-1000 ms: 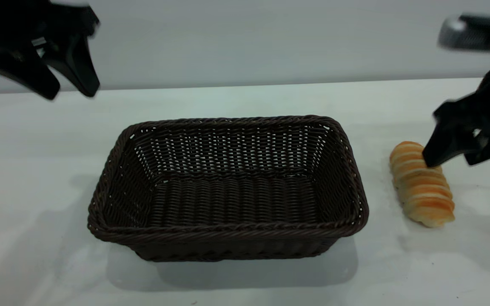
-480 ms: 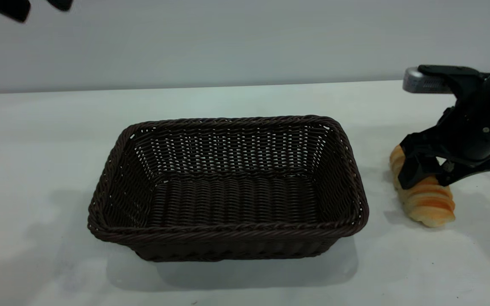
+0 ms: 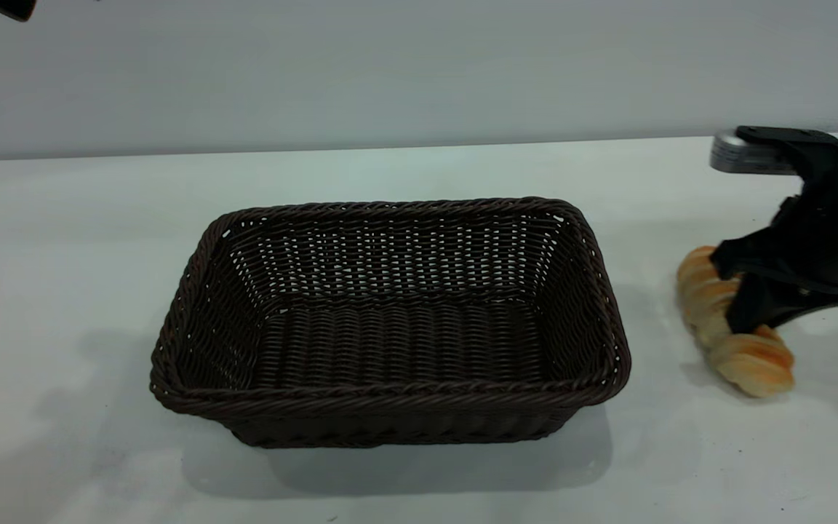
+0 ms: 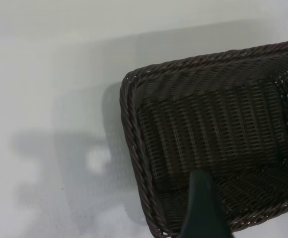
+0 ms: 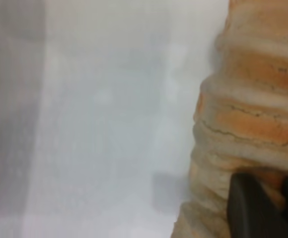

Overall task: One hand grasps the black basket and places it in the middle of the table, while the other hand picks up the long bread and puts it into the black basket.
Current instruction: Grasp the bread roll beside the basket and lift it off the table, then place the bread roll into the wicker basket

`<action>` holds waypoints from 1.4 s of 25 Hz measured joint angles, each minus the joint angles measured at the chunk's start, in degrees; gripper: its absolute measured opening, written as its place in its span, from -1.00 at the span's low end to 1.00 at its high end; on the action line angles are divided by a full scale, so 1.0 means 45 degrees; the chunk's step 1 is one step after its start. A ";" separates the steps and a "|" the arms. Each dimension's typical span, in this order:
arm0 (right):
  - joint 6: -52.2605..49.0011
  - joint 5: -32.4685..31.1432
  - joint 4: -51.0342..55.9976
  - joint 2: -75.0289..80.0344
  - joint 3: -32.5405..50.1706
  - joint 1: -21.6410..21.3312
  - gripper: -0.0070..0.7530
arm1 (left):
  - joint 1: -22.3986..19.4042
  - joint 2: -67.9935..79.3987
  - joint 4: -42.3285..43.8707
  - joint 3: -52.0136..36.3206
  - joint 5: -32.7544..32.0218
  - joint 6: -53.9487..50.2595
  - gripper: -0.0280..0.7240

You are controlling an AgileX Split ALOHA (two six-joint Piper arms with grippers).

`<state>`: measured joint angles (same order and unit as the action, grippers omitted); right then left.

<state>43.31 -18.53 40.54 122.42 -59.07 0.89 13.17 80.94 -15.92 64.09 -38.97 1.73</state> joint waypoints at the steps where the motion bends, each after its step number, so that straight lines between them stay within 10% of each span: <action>1: -0.0162 -0.0206 -0.0253 -0.0212 0.0000 -0.0145 -0.87 | 0.0000 0.0000 -0.0016 -0.0003 0.0000 0.0000 0.54; 11: -0.1087 -0.1641 -0.0979 -0.4953 0.0013 0.0029 -0.89 | 0.0000 0.0000 -0.0016 -0.0014 0.0000 0.0014 0.54; 28: -0.1034 -0.0573 -0.0031 -0.3941 0.0013 0.6743 -0.88 | 0.0000 0.0000 -0.0016 -0.0014 -0.0260 0.0041 0.54; 35: -0.0190 0.1877 0.0382 -0.3219 0.0013 0.6929 -0.31 | 0.0000 -0.0158 -0.0016 -0.0014 -0.0480 0.0454 0.54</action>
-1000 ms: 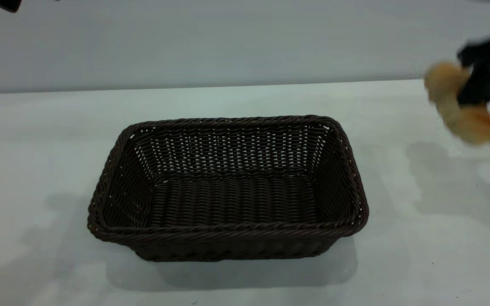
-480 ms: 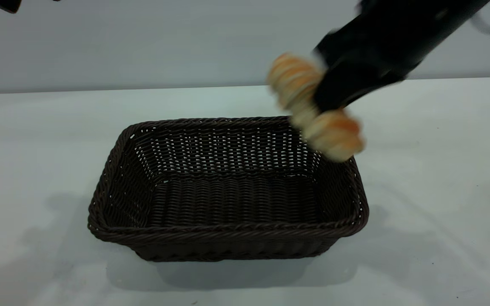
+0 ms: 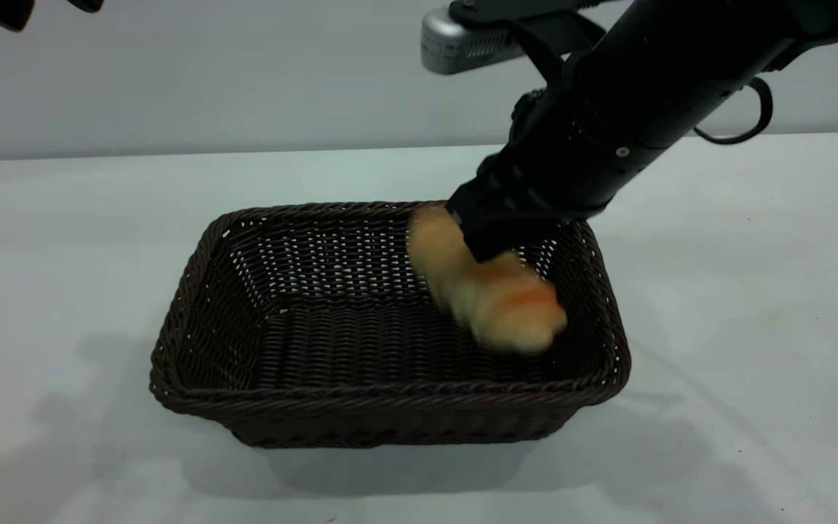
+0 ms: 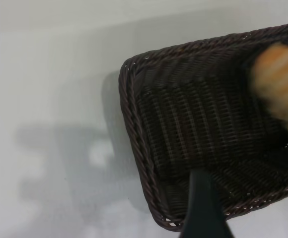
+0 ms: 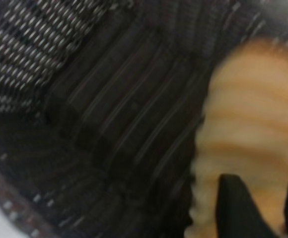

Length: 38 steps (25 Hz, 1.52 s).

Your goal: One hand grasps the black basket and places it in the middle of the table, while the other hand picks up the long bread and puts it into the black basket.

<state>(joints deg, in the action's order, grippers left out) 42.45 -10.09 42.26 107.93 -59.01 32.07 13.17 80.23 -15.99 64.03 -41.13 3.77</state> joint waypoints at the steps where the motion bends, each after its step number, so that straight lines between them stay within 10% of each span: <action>1: 0.0064 0.0205 0.0034 0.0000 0.0000 0.0000 -0.19 | 0.0000 -0.0112 0.0000 0.0000 -0.0029 0.0071 0.54; 8: 0.0270 -0.0325 -0.0026 -0.0304 0.0009 0.0000 0.25 | 0.0000 -0.1526 0.0027 0.0000 -0.0269 0.0213 0.54; 16: 0.0320 -0.2326 -0.0769 -0.2847 0.0013 -0.0980 0.02 | 0.0000 -0.3411 0.0534 0.0000 -0.1734 0.1079 0.54; 28: -0.1659 -0.8147 -0.2169 -0.7822 0.0024 -0.5039 -0.09 | 0.0000 -0.6963 0.0663 -0.1703 -0.1928 0.0913 0.54; 38: -0.6199 -1.1724 -0.6162 -1.2456 0.0024 -0.5432 -0.09 | 0.0000 -0.9665 0.1154 -0.2817 -0.3545 0.0665 0.54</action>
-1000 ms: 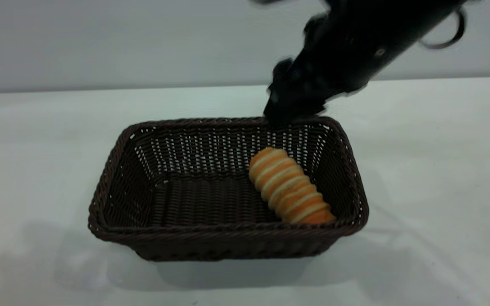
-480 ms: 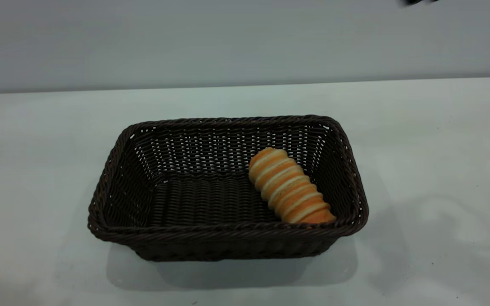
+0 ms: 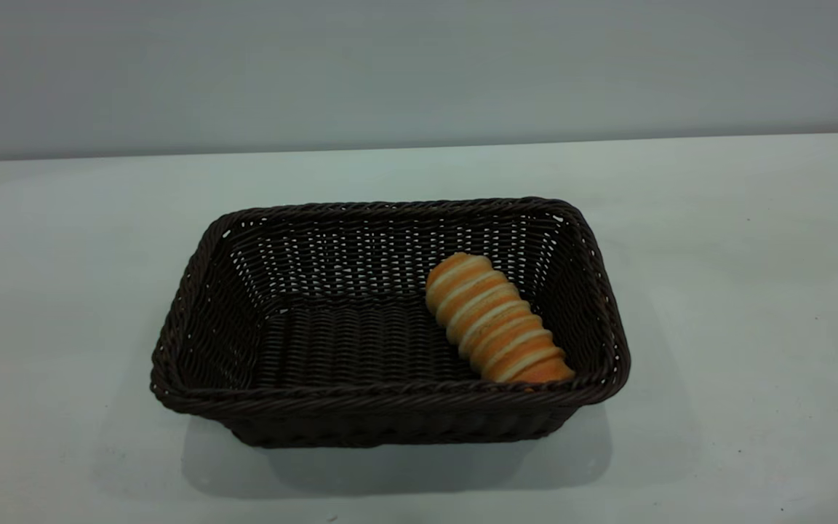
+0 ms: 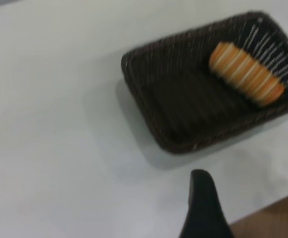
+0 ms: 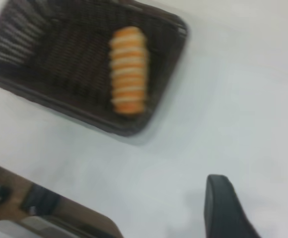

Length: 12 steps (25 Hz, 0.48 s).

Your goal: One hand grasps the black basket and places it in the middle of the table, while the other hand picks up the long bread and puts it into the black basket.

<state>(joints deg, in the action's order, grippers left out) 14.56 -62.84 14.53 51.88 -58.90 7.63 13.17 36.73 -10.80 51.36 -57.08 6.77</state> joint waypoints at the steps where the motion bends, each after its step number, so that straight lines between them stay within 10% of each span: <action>1: -0.0241 -0.0337 -0.0346 -0.0431 0.0000 0.0000 -0.09 | 0.0000 -0.0193 0.0143 -0.0141 -0.0167 -0.0135 0.54; 12: -0.1529 -0.1252 -0.1056 -0.5314 0.2685 0.0000 -0.09 | 0.0000 -0.2162 0.0848 -0.1968 -0.1395 -0.1072 0.54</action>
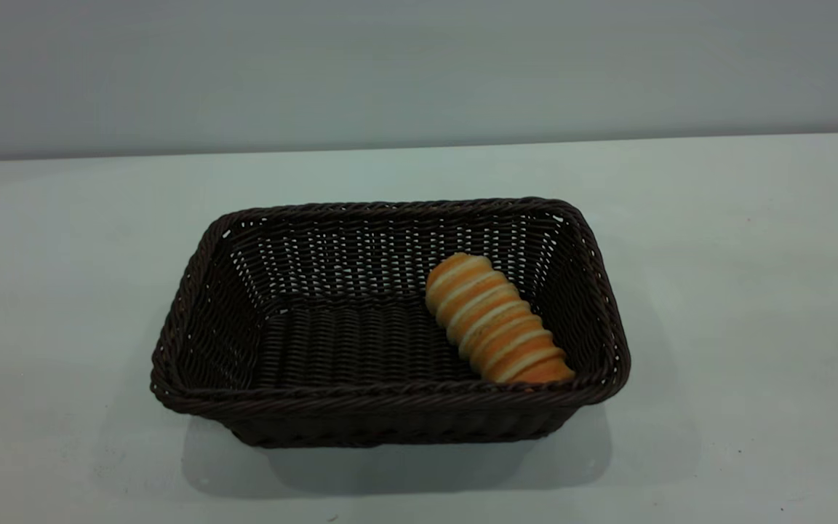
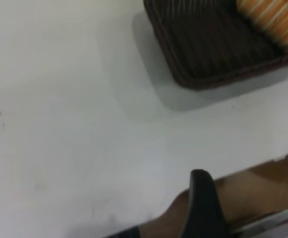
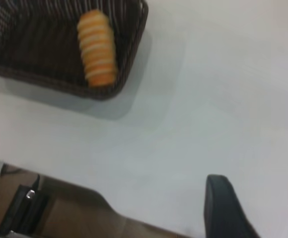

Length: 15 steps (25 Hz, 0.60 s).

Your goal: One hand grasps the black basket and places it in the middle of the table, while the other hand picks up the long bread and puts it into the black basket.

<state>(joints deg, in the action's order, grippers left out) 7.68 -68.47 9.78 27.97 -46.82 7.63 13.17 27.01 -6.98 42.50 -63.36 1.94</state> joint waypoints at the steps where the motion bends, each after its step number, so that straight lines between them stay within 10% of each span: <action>1: -0.0030 0.0072 -0.0011 -0.0363 0.0469 0.0000 -0.09 | 0.0000 -0.0163 0.0000 -0.0154 -0.0031 -0.0013 0.54; 15: -0.0165 0.0774 -0.0939 -0.3833 0.4136 0.0000 -0.09 | 0.0000 -0.2131 0.1762 -0.2267 0.0025 -0.1338 0.54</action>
<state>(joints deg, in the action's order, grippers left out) 6.93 -64.99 5.56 10.72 -28.21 7.63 13.17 17.42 0.94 32.30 -63.25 -4.08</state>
